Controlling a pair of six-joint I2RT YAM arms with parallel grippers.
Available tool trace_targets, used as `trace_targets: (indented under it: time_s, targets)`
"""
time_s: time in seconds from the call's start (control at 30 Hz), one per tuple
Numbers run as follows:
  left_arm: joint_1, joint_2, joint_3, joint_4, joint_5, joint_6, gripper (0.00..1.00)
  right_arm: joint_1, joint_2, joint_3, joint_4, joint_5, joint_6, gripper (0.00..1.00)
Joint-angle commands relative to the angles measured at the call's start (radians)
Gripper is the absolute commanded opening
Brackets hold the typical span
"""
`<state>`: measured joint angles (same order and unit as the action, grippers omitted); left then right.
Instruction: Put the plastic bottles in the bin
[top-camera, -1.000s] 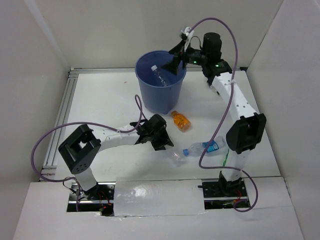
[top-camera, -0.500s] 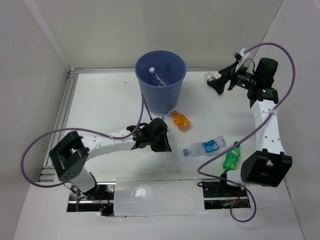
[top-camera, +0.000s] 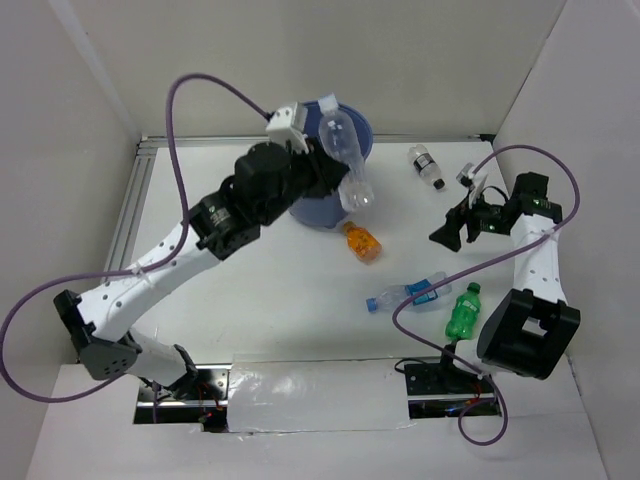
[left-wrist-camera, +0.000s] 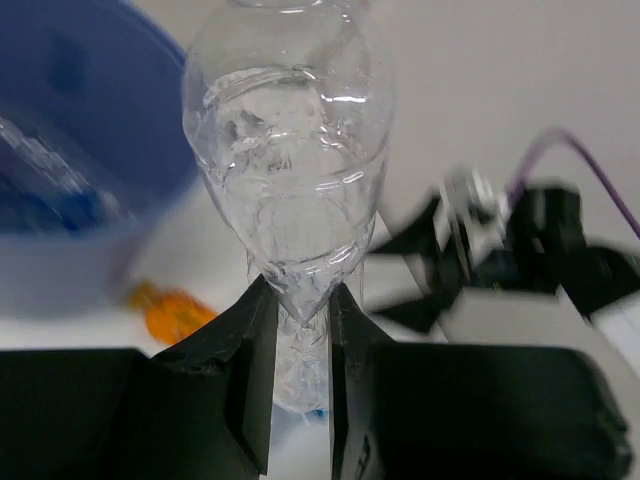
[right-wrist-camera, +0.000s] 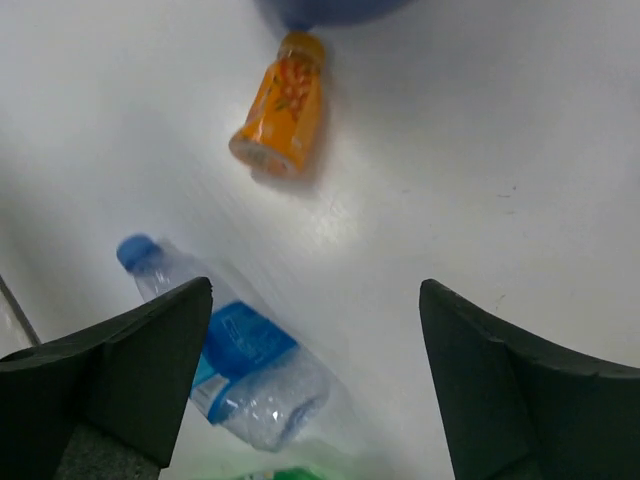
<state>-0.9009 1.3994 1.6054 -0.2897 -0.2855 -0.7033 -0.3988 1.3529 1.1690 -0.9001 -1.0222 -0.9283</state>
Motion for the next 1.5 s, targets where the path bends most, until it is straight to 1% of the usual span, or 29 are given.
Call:
trace_targets:
  time_s: [0.0, 0.03, 0.13, 0.23, 0.33, 0.4, 0.43, 0.47, 0.5, 0.57, 0.63, 0.7, 0.73, 0.8, 0.83, 0.9, 0.93, 0.97, 1.0, 1.07, 1.1, 1.13, 1.17, 1.2, 1.23, 1.27, 1.3, 1.37, 1.47]
  targets:
    - [0.085, 0.111, 0.122, 0.061, -0.165, 0.090, 0.00, 0.003, 0.000, 0.000, -0.267, 0.048, -0.436, 0.92]
    - [0.108, 0.162, 0.176, 0.072, -0.188, 0.071, 0.00, 0.003, 0.000, -0.009, -0.287, 0.059, -0.476, 0.92]
    - [0.198, 0.229, 0.237, 0.086, -0.240, 0.042, 0.00, 0.015, -0.024, -0.009, -0.370, 0.083, -0.631, 0.96]
    - [0.260, 0.338, 0.329, 0.023, -0.320, 0.042, 0.00, 0.052, -0.063, -0.049, -0.408, 0.143, -0.727, 1.00]
    - [0.302, 0.440, 0.407, -0.020, -0.357, 0.054, 0.09, 0.155, -0.110, -0.095, -0.389, 0.235, -0.738, 1.00]
    - [0.324, 0.454, 0.416, -0.034, -0.336, 0.054, 0.38, 0.233, -0.158, -0.152, -0.352, 0.267, -0.738, 1.00]
    - [0.338, 0.463, 0.416, -0.020, -0.302, 0.070, 0.71, 0.279, -0.175, -0.190, -0.330, 0.293, -0.710, 1.00]
    - [0.338, 0.463, 0.416, -0.020, -0.293, 0.070, 0.71, 0.302, -0.192, -0.210, -0.307, 0.307, -0.690, 1.00]
    - [0.338, 0.463, 0.416, -0.020, -0.293, 0.088, 0.88, 0.325, -0.204, -0.230, -0.284, 0.323, -0.673, 1.00]
    - [0.338, 0.431, 0.406, -0.009, -0.264, 0.114, 0.99, 0.368, -0.236, -0.291, -0.229, 0.367, -0.630, 1.00]
    - [0.318, 0.400, 0.395, 0.029, -0.251, 0.145, 0.99, 0.429, -0.245, -0.330, -0.171, 0.398, -0.609, 1.00]
    - [0.292, 0.357, 0.364, 0.063, -0.265, 0.227, 0.99, 0.481, -0.255, -0.386, -0.103, 0.457, -0.545, 1.00]
    - [0.249, 0.293, 0.303, 0.092, -0.279, 0.263, 0.99, 0.495, -0.264, -0.402, -0.035, 0.482, -0.522, 1.00]
    - [0.209, 0.209, 0.213, 0.190, -0.279, 0.351, 0.99, 0.518, -0.264, -0.437, 0.003, 0.542, -0.511, 1.00]
    - [0.165, 0.119, 0.115, 0.211, -0.288, 0.366, 0.99, 0.534, -0.250, -0.446, 0.029, 0.557, -0.511, 1.00]
    - [0.123, 0.031, 0.013, 0.242, -0.299, 0.380, 0.99, 0.552, -0.236, -0.480, 0.071, 0.615, -0.486, 1.00]
    - [0.087, -0.012, -0.086, 0.233, -0.308, 0.380, 0.99, 0.566, -0.236, -0.495, 0.107, 0.638, -0.469, 1.00]
    - [0.067, -0.098, -0.143, 0.233, -0.317, 0.380, 0.99, 0.566, -0.236, -0.512, 0.188, 0.684, -0.437, 1.00]
    - [0.038, -0.141, -0.256, 0.222, -0.317, 0.366, 0.99, 0.575, -0.236, -0.543, 0.223, 0.706, -0.437, 0.98]
    - [0.011, -0.260, -0.372, 0.211, -0.272, 0.338, 0.99, 0.584, -0.245, -0.571, 0.304, 0.752, -0.423, 0.95]
    - [0.011, -0.296, -0.427, 0.195, -0.233, 0.329, 0.99, 0.594, -0.245, -0.592, 0.320, 0.761, -0.423, 0.92]
    - [-0.003, -0.328, -0.484, 0.195, -0.200, 0.317, 0.99, 0.594, -0.245, -0.603, 0.340, 0.761, -0.423, 0.84]
    - [-0.022, -0.358, -0.592, 0.195, -0.172, 0.302, 0.98, 0.603, -0.245, -0.603, 0.368, 0.770, -0.423, 0.79]
    - [-0.032, -0.406, -0.642, 0.195, -0.120, 0.263, 0.98, 0.603, -0.256, -0.612, 0.368, 0.758, -0.423, 0.73]
    - [-0.041, -0.427, -0.688, 0.195, -0.103, 0.239, 0.96, 0.603, -0.256, -0.597, 0.359, 0.745, -0.423, 0.65]
    - [-0.062, -0.442, -0.767, 0.186, -0.090, 0.175, 0.96, 0.603, -0.265, -0.579, 0.315, 0.694, -0.423, 0.52]
    - [-0.073, -0.456, -0.798, 0.185, -0.081, 0.147, 0.96, 0.603, -0.280, -0.557, 0.279, 0.662, -0.435, 0.47]
    - [-0.108, -0.477, -0.872, 0.185, -0.072, 0.108, 0.95, 0.594, -0.302, -0.470, 0.186, 0.591, -0.435, 0.38]
    - [-0.144, -0.478, -0.924, 0.185, -0.095, 0.050, 0.95, 0.584, -0.339, -0.312, 0.090, 0.435, -0.446, 0.34]
